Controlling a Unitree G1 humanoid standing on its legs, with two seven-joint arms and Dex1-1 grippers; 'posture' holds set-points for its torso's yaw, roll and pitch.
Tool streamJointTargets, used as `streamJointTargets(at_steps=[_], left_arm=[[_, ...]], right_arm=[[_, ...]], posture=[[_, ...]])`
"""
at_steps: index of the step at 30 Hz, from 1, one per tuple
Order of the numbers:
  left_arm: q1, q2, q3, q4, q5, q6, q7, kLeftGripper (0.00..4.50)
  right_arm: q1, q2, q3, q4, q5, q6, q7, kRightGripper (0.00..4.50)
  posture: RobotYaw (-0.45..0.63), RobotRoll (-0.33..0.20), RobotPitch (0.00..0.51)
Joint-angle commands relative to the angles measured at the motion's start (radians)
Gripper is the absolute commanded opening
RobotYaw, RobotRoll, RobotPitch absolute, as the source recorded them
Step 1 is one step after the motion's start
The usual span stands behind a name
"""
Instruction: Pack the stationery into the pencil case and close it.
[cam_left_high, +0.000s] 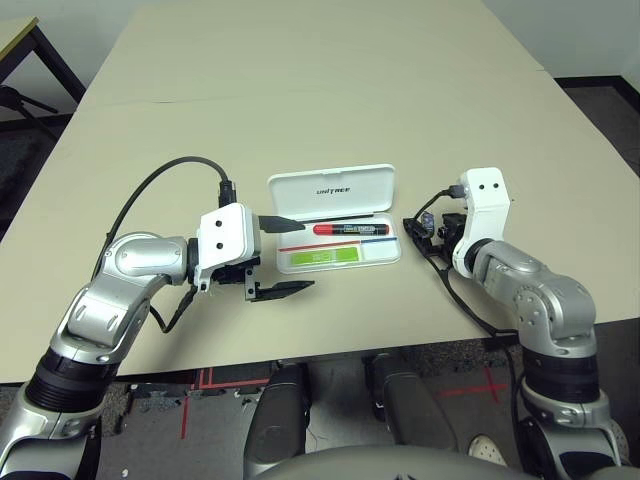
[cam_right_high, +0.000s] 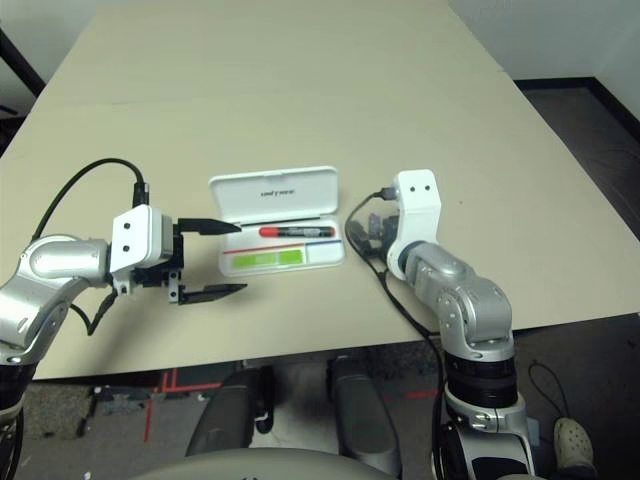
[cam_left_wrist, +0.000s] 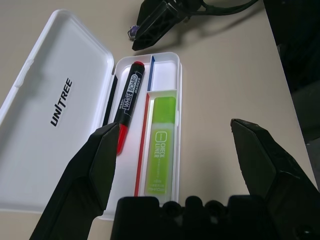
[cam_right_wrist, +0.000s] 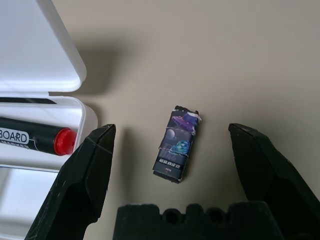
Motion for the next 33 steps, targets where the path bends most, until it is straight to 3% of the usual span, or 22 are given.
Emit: streamJointTargets(at_steps=[1,10,11,18,24,29,33], left_arm=[[-0.003,-0.005,-0.015,-0.012,0.001,-0.006,0.002,4.50],[-0.009,-0.010,-0.023,-0.008,0.002,-0.005,0.003,4.50],[-0.009,-0.010,-0.023,-0.007,0.002,-0.004,0.004,4.50],[-0.012,-0.011,-0.025,-0.006,0.003,-0.004,0.007,4.50],[-0.020,-0.010,-0.030,0.001,0.006,-0.007,0.004,4.50],[-0.027,-0.011,-0.033,0.009,0.007,-0.015,0.001,4.50],[-0.028,-0.010,-0.031,0.012,0.007,-0.020,0.001,4.50]], right_arm=[[-0.001,0.009,0.000,0.030,-0.010,0.009,-0.005,3.91],[-0.023,0.006,-0.006,0.057,-0.023,0.005,0.003,0.48],[-0.027,0.003,-0.009,0.060,-0.023,0.005,0.005,0.36],[-0.036,-0.103,0.006,0.059,-0.017,-0.023,0.099,0.36],[-0.083,-0.416,0.092,0.102,0.032,-0.227,0.540,0.36],[-0.128,-0.536,0.182,0.164,0.041,-0.442,0.873,0.36],[-0.177,-0.572,0.254,0.235,-0.005,-0.576,1.030,0.36]], posture=[[-0.08,0.000,0.174],[-0.08,0.000,0.171],[-0.08,0.000,0.170],[-0.08,0.000,0.168],[-0.08,0.000,0.166],[-0.09,0.000,0.160],[-0.08,0.000,0.155]])
